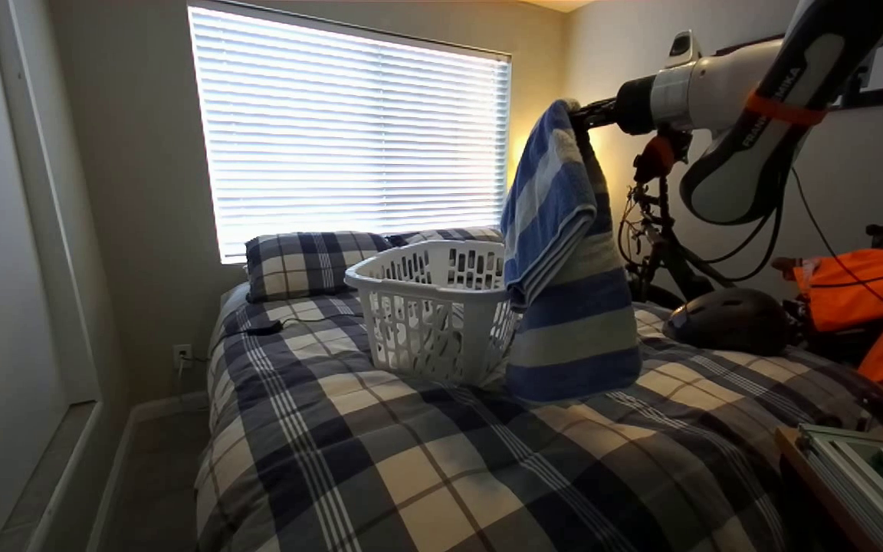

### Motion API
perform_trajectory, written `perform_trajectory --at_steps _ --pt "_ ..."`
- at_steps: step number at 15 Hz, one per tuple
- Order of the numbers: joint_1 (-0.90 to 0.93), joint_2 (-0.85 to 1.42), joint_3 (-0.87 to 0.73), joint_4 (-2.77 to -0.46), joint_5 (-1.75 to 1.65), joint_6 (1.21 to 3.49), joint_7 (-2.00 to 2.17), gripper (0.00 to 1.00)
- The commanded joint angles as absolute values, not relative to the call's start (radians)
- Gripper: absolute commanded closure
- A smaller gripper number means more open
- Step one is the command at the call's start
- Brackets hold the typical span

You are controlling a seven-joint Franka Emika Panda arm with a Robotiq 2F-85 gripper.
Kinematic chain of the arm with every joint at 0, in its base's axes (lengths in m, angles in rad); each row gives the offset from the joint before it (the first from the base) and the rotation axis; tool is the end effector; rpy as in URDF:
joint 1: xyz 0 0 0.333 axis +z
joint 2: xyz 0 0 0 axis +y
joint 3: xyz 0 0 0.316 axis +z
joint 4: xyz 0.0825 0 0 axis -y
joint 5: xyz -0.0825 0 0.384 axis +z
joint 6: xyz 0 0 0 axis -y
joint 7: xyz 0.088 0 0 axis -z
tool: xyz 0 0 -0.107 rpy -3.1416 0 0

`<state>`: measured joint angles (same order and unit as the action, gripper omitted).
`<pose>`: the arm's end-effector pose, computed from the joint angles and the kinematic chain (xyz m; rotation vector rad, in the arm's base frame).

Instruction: Put the towel in the white basket

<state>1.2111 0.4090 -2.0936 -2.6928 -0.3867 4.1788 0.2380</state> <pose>0.3281 -0.2552 0.4737 1.8836 -0.2362 1.6586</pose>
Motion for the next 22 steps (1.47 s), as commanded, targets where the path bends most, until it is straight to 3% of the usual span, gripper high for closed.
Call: perform_trajectory --at_steps 1,5,9,14,18,19,20,22 --pt "1.268 0.437 -2.124 -2.621 -0.337 4.196 0.306 0.97" --pt "1.36 0.473 -2.201 -2.476 -0.387 4.04 0.419 0.97" --pt "1.417 0.447 -2.215 -2.269 -0.464 3.682 0.43 0.97" --pt "1.433 0.259 -2.164 -1.986 -0.494 3.225 0.368 0.97" --pt "1.353 0.126 -2.094 -1.814 -0.442 2.973 0.398 0.97" --pt "1.202 0.161 -1.966 -1.791 -0.258 2.927 0.296 0.97" --pt "1.354 0.21 -2.104 -1.907 -0.397 2.993 0.383 0.89" --pt "1.24 0.183 -2.016 -1.855 -0.302 2.95 0.322 0.89"
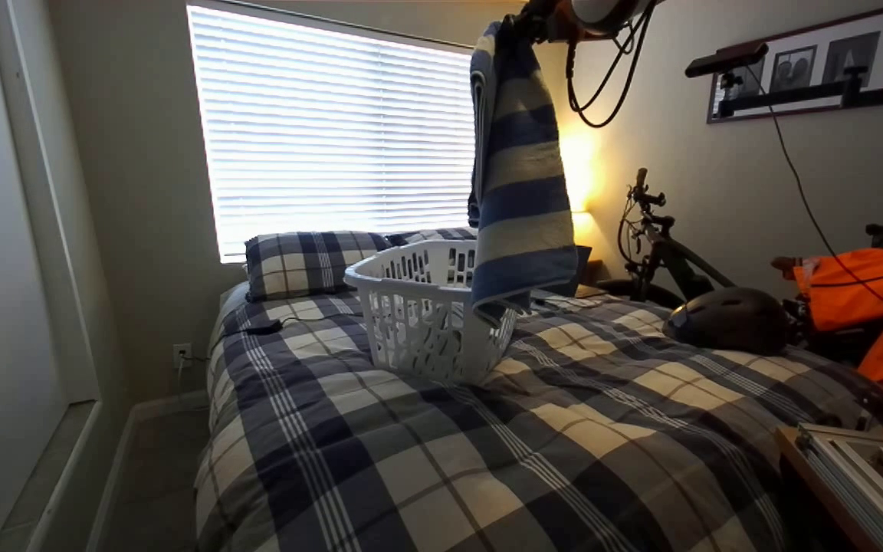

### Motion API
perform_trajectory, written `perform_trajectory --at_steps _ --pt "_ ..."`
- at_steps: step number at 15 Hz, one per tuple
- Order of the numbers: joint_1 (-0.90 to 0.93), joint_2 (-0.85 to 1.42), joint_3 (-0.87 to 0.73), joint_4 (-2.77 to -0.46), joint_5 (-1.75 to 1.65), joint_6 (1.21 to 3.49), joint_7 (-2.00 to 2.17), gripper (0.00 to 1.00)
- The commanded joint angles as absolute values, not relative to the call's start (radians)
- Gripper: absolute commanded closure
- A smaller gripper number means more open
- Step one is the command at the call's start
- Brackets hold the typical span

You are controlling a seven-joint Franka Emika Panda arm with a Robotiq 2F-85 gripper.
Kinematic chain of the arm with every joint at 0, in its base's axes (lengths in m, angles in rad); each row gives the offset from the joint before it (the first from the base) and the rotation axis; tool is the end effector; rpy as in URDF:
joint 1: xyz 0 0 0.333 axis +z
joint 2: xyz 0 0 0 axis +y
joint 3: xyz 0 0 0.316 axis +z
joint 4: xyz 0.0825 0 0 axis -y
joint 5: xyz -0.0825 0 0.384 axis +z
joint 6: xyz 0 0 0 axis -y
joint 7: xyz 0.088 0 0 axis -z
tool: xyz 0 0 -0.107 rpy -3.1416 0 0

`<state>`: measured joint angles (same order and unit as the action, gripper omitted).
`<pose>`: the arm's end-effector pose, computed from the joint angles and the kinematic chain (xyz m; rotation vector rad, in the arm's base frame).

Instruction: Put the towel in the white basket

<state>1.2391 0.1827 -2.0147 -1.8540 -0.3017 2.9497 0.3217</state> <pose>0.4683 -0.3544 0.6864 2.0543 -0.7901 1.2895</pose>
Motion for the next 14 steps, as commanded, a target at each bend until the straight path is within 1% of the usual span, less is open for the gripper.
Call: perform_trajectory --at_steps 1,10,11,14 --pt "1.218 0.178 -1.997 -1.844 -0.292 2.944 0.317 0.89" --pt "1.211 0.177 -1.977 -1.835 -0.284 2.937 0.317 0.89" --pt "1.21 0.177 -1.977 -1.835 -0.284 2.937 0.317 0.97" --pt "1.142 0.141 -1.879 -1.785 -0.34 2.839 0.353 0.97"
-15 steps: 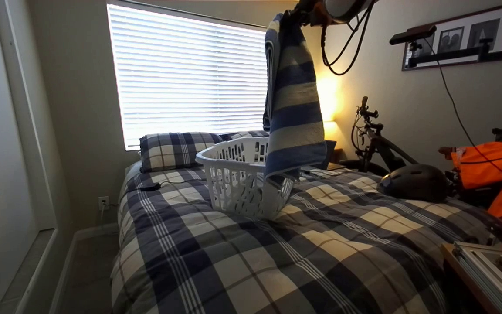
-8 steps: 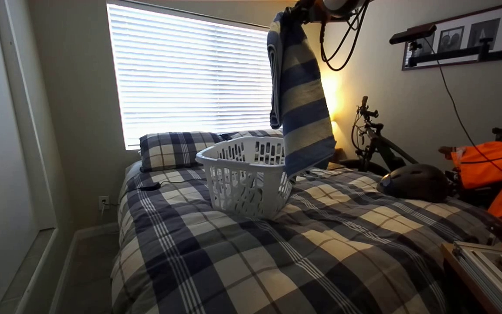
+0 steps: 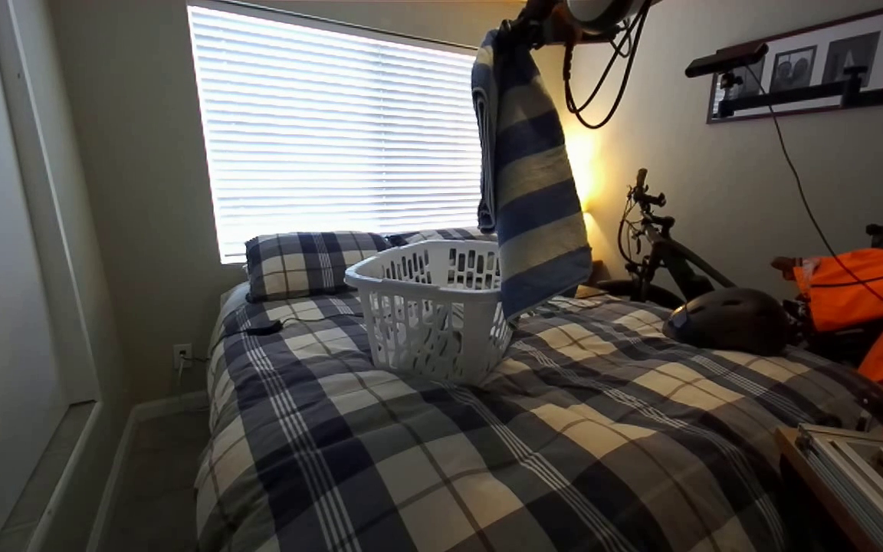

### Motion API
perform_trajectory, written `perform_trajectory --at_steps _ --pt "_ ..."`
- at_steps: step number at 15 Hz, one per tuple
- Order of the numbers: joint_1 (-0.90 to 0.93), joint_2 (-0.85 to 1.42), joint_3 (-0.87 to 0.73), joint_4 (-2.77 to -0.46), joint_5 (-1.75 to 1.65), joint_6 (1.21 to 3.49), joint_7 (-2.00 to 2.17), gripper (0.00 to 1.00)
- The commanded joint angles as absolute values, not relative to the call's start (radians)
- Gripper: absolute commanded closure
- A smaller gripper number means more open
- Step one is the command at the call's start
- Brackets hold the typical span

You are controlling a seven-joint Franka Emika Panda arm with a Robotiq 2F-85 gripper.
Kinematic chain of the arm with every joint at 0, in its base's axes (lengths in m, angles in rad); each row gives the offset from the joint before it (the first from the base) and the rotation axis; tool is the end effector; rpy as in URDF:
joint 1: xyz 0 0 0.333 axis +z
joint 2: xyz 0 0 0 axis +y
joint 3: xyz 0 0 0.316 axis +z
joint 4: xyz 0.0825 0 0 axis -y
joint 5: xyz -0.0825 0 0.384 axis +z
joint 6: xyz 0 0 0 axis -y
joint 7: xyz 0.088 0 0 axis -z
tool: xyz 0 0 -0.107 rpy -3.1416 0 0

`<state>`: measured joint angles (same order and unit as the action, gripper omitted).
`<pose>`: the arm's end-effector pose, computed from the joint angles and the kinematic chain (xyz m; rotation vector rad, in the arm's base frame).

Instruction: Put the towel in the white basket

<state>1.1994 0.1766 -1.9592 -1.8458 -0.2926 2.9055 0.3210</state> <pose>0.4755 -0.3532 0.6790 2.0912 -0.8109 1.2526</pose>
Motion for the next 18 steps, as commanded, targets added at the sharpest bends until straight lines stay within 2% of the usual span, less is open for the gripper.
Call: perform_trajectory --at_steps 1,2,3,7,12,18 --pt "1.005 0.171 -1.737 -1.765 -0.201 2.797 0.249 0.97" --pt "0.964 0.171 -1.684 -1.739 -0.178 2.773 0.255 0.97" --pt "0.999 0.129 -1.691 -1.718 -0.27 2.751 0.33 0.97" --pt "0.789 0.182 -1.466 -1.637 -0.209 2.75 0.352 0.97" --pt "0.466 0.281 -1.178 -1.552 -0.075 2.755 0.347 0.97" --pt "0.088 0.527 -0.936 -1.313 0.228 2.661 0.303 0.97"
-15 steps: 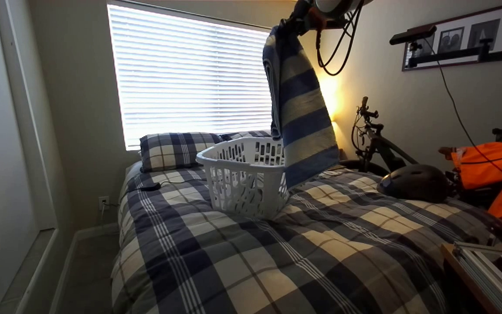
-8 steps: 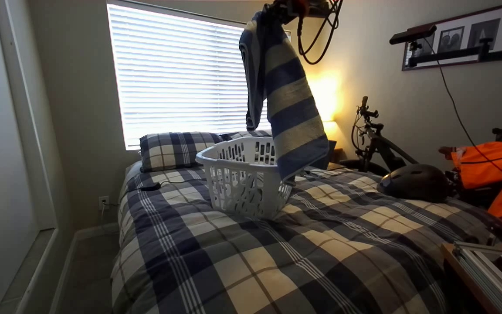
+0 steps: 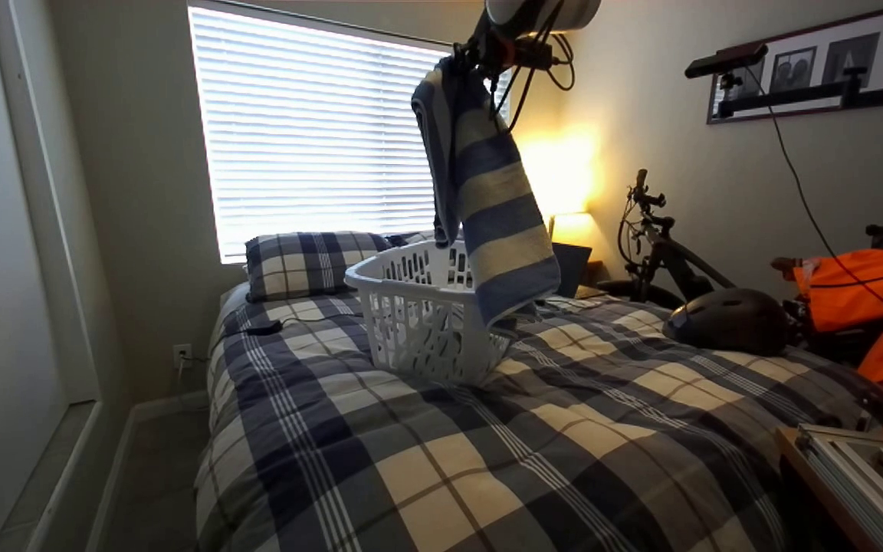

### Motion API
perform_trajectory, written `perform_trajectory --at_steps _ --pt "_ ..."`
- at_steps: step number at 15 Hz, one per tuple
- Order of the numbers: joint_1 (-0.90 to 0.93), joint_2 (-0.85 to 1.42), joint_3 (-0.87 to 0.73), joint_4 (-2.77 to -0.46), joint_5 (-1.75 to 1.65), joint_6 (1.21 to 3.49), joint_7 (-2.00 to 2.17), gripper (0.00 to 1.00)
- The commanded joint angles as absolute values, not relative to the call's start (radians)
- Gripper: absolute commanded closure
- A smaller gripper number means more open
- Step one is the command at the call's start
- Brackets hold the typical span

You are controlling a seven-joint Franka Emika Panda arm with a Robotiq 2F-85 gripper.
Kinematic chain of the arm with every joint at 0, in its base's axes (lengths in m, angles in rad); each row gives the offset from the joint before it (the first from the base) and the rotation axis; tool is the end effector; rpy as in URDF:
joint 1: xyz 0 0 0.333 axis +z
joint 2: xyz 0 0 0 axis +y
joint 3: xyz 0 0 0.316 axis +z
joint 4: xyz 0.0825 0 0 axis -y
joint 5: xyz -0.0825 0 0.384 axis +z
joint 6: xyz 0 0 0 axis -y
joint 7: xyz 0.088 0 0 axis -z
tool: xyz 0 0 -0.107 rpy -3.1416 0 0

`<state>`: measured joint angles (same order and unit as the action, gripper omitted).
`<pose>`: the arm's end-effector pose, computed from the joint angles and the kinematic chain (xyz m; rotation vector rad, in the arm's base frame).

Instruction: Put the towel in the white basket

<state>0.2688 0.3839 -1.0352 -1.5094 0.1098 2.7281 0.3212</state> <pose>0.5711 -0.3725 0.6546 2.1670 -1.1101 1.2713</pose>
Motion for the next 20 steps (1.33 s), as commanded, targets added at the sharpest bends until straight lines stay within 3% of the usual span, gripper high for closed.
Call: perform_trajectory --at_steps 1,15,16,18,20 --pt "0.038 0.561 -0.903 -1.273 0.242 2.633 0.296 0.97" --pt "-0.344 0.973 -0.704 -0.71 0.215 2.25 0.28 0.97" --pt "-0.36 0.992 -0.696 -0.672 0.212 2.217 0.272 0.64" --pt "-0.388 1.023 -0.681 -0.595 0.206 2.145 0.237 0.58" --pt "-0.403 1.008 -0.647 -0.547 0.209 1.976 0.136 0.44"
